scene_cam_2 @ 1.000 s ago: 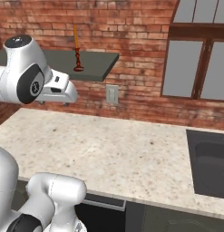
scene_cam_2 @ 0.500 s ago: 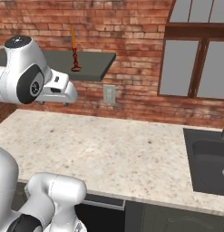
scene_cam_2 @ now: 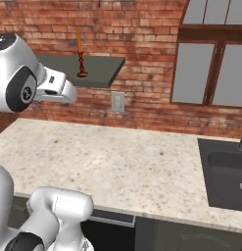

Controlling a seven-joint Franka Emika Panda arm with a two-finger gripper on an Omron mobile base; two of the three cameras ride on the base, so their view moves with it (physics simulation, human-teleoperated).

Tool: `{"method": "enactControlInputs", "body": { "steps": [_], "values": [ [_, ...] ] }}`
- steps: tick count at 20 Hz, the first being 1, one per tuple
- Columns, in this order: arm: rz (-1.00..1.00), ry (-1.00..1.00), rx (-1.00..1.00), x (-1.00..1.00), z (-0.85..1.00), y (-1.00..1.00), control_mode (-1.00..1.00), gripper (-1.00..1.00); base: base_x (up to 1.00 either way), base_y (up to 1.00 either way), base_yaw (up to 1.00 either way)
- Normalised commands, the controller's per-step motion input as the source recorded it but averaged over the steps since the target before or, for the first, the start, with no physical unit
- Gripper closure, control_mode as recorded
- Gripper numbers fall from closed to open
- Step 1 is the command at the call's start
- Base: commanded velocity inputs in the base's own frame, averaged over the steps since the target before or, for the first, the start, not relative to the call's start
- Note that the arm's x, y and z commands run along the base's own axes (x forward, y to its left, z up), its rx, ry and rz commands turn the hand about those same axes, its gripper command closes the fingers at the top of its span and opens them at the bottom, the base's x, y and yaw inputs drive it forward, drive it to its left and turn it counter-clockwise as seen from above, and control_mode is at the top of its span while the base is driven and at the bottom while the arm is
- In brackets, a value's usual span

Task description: Get the candle and the liquor from the cabinet and move them to the dining counter.

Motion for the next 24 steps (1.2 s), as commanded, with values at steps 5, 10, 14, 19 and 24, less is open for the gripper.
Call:
{"method": "enactControlInputs", "body": {
  "steps": [5,10,14,19,24],
  "values": [
    [0.0,-0.16,0.0,0.0,0.54,0.01,-1.0,-1.0,0.0,0.0,0.0],
    [0.0,-0.14,0.0,0.0,0.43,0.01,-1.0,-1.0,0.0,0.0,0.0],
    [0.0,-0.2,0.0,0.07,0.24,0.0,-1.0,-1.0,0.0,0.0,0.0],
    [0.0,-0.28,0.0,0.1,0.04,0.0,-1.0,-1.0,0.0,0.0,0.0],
    [0.0,-0.29,0.0,0.12,0.01,0.0,-1.0,-1.0,0.0,0.0,0.0]
  ]
}}
